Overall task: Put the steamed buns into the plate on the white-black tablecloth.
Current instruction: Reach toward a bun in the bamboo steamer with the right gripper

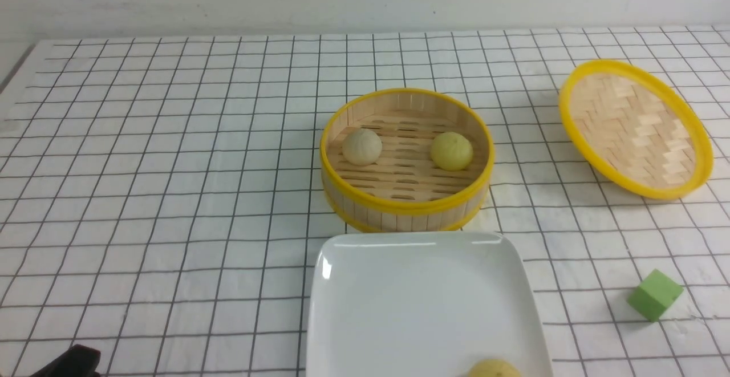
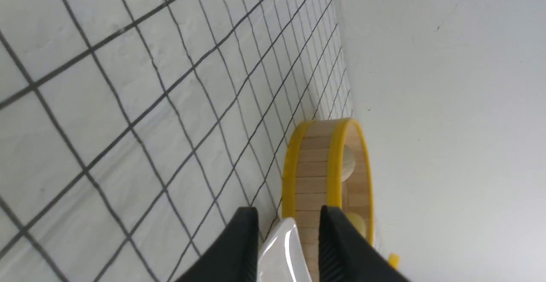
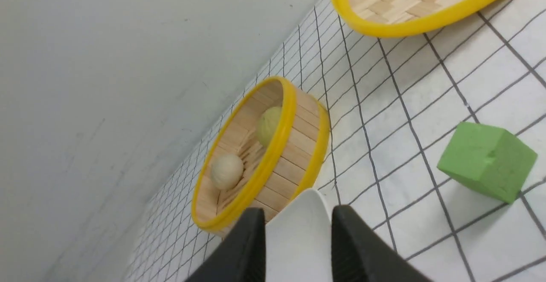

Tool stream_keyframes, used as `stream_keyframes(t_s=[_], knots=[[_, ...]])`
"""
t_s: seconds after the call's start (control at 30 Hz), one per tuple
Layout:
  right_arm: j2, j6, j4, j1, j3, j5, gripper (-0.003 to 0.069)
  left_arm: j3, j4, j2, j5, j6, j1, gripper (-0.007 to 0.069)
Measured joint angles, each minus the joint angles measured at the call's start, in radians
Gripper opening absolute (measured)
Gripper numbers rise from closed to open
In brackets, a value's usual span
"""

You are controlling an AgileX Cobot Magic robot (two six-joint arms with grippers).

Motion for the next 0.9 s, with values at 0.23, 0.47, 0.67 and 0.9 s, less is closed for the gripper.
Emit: stream_keyframes(t_s=[0.23,0.47,0.67,0.9], knots=[[0.043,-0.069,-0.039,0.000,-0.095,-0.057,0.0120,-0.227,0.063,0.046,0.053,0.169,0.000,0.0021],[0.497,-0.215,-0.250,0.000,-0.425,0.231,-0.0003,-0.594,0.285,0.499,0.473,0.375,0.000,0.0002],[0.962,-0.206,-0.362,0.000,-0.639,0.519,0.0020,-0.747,0.384,0.816,0.715,0.571,0.000,0.0002],[1.389,-0.303,-0.298,0.083,-0.951,0.569,0.0123,-0.809,0.303,0.954,0.656,0.677,0.000,0.0002]])
